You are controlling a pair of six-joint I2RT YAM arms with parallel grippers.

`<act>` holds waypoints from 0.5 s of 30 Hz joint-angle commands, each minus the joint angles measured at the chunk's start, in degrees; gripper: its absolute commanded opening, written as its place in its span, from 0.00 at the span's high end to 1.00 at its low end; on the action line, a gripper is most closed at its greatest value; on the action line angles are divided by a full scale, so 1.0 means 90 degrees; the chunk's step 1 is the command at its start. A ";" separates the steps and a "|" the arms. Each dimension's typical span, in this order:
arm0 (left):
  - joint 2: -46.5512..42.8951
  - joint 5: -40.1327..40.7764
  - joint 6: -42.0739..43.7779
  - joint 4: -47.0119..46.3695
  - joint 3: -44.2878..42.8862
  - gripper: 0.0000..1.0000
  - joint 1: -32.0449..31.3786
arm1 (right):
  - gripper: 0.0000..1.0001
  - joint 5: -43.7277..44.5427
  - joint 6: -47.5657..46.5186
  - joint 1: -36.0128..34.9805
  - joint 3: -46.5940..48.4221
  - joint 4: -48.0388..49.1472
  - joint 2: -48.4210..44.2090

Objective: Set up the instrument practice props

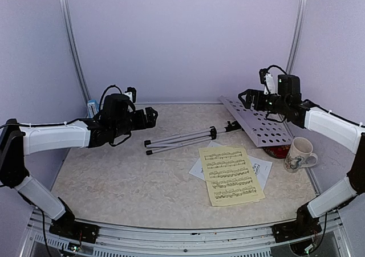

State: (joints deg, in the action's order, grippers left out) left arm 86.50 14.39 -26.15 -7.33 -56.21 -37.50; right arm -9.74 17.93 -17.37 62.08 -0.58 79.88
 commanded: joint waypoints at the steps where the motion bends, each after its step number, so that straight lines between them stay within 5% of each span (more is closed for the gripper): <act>1: 0.0079 0.0232 -0.0296 -0.0297 -0.0178 0.01 -0.0019 | 0.00 0.0008 -0.0134 0.0099 0.0422 -0.0625 0.0101; 15: 0.0457 -0.0330 -0.0023 -0.0191 -0.0364 0.01 -0.0043 | 0.00 -0.0321 -0.1290 0.0372 0.3222 -0.2392 0.2032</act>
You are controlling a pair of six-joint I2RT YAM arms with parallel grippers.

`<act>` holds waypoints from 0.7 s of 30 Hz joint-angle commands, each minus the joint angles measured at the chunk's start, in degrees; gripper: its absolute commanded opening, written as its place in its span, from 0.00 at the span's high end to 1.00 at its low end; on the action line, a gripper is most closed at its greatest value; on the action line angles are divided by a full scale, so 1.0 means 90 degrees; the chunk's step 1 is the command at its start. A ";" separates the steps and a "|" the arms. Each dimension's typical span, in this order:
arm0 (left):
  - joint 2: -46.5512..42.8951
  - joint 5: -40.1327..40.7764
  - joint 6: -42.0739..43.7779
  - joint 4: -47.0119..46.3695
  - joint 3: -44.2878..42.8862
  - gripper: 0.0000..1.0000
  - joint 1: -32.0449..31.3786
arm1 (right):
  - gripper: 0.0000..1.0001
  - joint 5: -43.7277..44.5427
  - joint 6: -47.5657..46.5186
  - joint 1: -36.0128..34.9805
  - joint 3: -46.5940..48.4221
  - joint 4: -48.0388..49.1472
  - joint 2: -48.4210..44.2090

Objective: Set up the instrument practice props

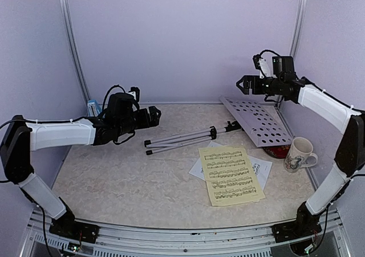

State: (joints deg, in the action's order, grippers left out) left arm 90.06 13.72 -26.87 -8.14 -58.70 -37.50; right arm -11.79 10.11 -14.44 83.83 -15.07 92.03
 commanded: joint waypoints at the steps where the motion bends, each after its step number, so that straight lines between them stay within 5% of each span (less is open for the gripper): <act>1: 0.0069 -0.0320 0.0051 -0.0123 -0.0067 0.01 -0.0043 | 0.00 -0.0132 -0.0453 0.0045 0.0918 -0.0811 0.0849; 10: 0.0071 -0.0670 -0.0226 -0.0375 0.0279 0.01 -0.0051 | 0.10 -0.0572 -0.0593 0.0051 0.2384 -0.2073 0.2631; 21: 0.0137 -0.0808 -0.0305 -0.0569 0.0515 0.01 -0.0043 | 0.19 -0.0504 -0.0586 0.0088 0.2456 -0.2346 0.3273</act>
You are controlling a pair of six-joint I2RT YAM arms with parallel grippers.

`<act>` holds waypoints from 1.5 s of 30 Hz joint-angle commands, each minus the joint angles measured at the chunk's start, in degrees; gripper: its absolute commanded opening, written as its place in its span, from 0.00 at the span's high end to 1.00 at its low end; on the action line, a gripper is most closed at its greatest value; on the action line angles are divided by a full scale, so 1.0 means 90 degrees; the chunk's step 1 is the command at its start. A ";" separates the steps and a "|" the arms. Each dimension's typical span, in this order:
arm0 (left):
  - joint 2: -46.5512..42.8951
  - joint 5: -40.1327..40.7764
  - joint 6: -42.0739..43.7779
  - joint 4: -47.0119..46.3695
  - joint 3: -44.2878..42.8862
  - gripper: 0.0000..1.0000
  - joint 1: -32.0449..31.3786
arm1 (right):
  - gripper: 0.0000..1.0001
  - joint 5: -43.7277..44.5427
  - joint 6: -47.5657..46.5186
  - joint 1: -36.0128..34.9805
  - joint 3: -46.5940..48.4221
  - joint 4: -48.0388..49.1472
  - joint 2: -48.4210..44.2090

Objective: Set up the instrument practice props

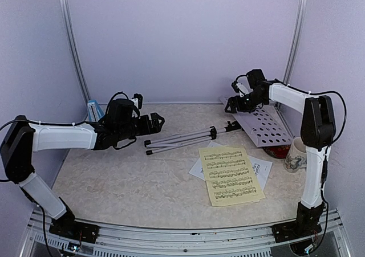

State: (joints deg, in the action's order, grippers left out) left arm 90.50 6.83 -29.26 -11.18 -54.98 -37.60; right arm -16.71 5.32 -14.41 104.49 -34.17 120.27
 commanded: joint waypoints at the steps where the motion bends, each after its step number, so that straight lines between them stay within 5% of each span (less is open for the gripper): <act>1: 0.0104 -0.0001 -0.0040 -0.0226 0.0103 0.01 -0.0031 | 0.22 0.0075 -0.0054 0.0096 0.0138 -0.0239 0.0164; 22: 0.0110 0.0057 -0.0209 -0.0395 0.0389 0.01 -0.0031 | 0.37 0.0904 -0.0035 0.0210 0.0199 -0.0392 0.0480; 31: 0.0137 0.0076 -0.0237 -0.0400 0.0425 0.01 -0.0031 | 0.62 0.0592 -0.0016 0.0149 0.0203 -0.0345 0.0603; 40: 0.0098 0.0356 0.0034 -0.0181 0.0252 0.01 -0.0008 | 0.73 0.0447 0.0048 0.0062 0.0436 -0.0480 0.0932; 45: 0.0015 0.0396 0.0079 -0.0175 0.0238 0.01 0.0015 | 0.88 0.0456 0.0102 0.0059 0.0563 -0.0506 0.0993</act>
State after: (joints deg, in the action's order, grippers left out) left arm 91.20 9.10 -29.87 -13.19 -51.75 -37.58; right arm -11.97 5.63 -13.47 107.74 -36.99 127.59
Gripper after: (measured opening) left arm 0.989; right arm 0.166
